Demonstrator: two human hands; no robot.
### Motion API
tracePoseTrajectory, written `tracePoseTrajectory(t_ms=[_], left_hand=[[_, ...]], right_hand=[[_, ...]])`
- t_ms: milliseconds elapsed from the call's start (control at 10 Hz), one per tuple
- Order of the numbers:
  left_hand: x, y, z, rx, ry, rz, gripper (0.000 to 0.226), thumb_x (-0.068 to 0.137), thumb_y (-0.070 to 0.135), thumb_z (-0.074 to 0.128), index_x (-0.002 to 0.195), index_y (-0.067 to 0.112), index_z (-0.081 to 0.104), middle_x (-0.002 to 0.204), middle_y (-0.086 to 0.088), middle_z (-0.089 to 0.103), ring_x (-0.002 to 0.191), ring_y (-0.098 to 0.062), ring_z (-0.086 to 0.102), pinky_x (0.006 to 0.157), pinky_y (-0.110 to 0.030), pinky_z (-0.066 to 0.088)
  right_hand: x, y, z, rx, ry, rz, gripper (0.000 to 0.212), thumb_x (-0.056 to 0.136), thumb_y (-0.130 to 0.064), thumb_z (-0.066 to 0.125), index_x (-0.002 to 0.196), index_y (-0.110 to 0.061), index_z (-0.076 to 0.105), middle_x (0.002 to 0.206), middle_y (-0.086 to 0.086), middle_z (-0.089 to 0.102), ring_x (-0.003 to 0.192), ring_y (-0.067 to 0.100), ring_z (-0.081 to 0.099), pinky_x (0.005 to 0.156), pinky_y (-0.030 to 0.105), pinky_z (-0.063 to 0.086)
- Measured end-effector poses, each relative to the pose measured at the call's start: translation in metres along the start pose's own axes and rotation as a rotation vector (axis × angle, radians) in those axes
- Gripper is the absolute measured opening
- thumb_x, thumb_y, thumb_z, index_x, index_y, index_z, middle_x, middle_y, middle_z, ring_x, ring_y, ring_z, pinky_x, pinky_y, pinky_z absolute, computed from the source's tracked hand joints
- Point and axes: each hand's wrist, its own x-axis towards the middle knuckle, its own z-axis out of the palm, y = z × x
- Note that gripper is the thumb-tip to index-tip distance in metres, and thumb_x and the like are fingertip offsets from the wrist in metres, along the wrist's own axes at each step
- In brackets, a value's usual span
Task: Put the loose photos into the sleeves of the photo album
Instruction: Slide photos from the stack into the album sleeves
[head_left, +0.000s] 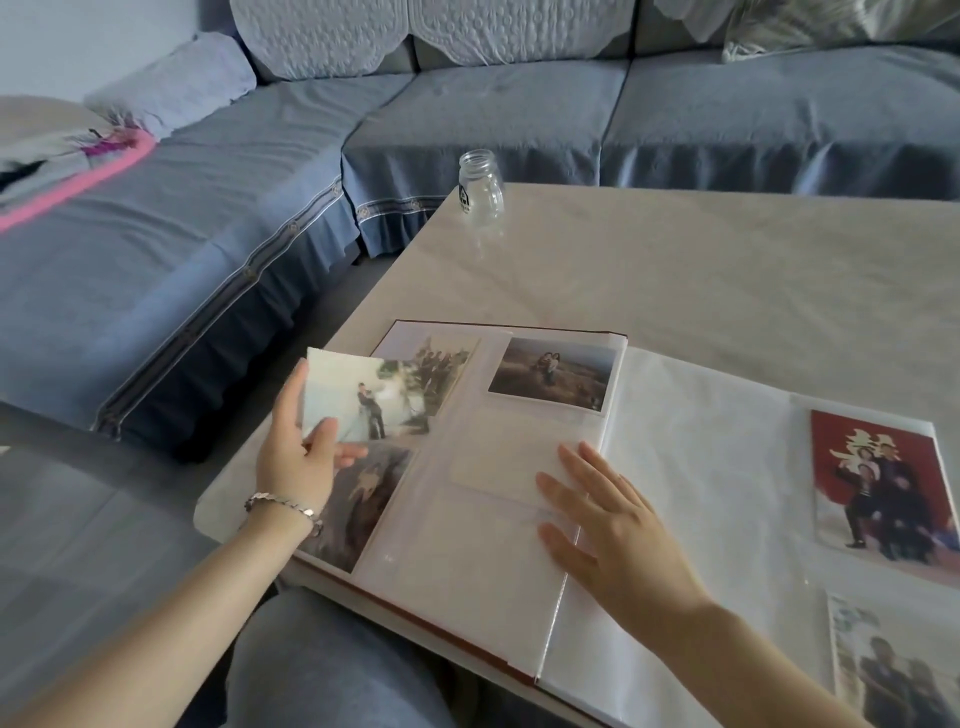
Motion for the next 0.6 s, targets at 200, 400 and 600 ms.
tracePoseTrajectory(t_ms=[200, 400, 600], left_hand=[[-0.004, 0.003, 0.007, -0.016, -0.021, 0.05, 0.061, 0.095, 0.004, 0.046, 0.14, 0.04, 0.027, 0.142, -0.001, 0.045, 0.068, -0.017, 0.071, 0.06, -0.031, 0.059], [-0.016, -0.002, 0.013, 0.003, -0.167, 0.009, 0.059, 0.093, 0.005, 0.05, 0.134, 0.041, 0.029, 0.136, -0.002, 0.046, 0.069, -0.023, 0.07, 0.061, -0.038, 0.059], [-0.011, -0.004, 0.007, 0.01, -0.109, 0.031, 0.06, 0.092, 0.001, 0.049, 0.136, 0.038, 0.031, 0.132, 0.0, 0.048, 0.071, -0.016, 0.068, 0.056, -0.029, 0.058]], right_hand=[[0.0, 0.0, 0.001, 0.004, 0.007, 0.0, 0.065, 0.096, -0.056, 0.017, 0.114, -0.018, 0.067, 0.13, 0.009, 0.057, 0.125, 0.028, 0.049, 0.099, 0.046, 0.036], [0.0, 0.0, 0.0, -0.008, 0.005, -0.001, 0.065, 0.096, -0.056, 0.017, 0.115, -0.019, 0.067, 0.13, 0.009, 0.057, 0.124, 0.027, 0.049, 0.099, 0.045, 0.034], [0.0, 0.0, 0.001, 0.001, 0.017, -0.004, 0.065, 0.096, -0.055, 0.018, 0.114, -0.017, 0.068, 0.13, 0.009, 0.057, 0.124, 0.028, 0.05, 0.099, 0.045, 0.034]])
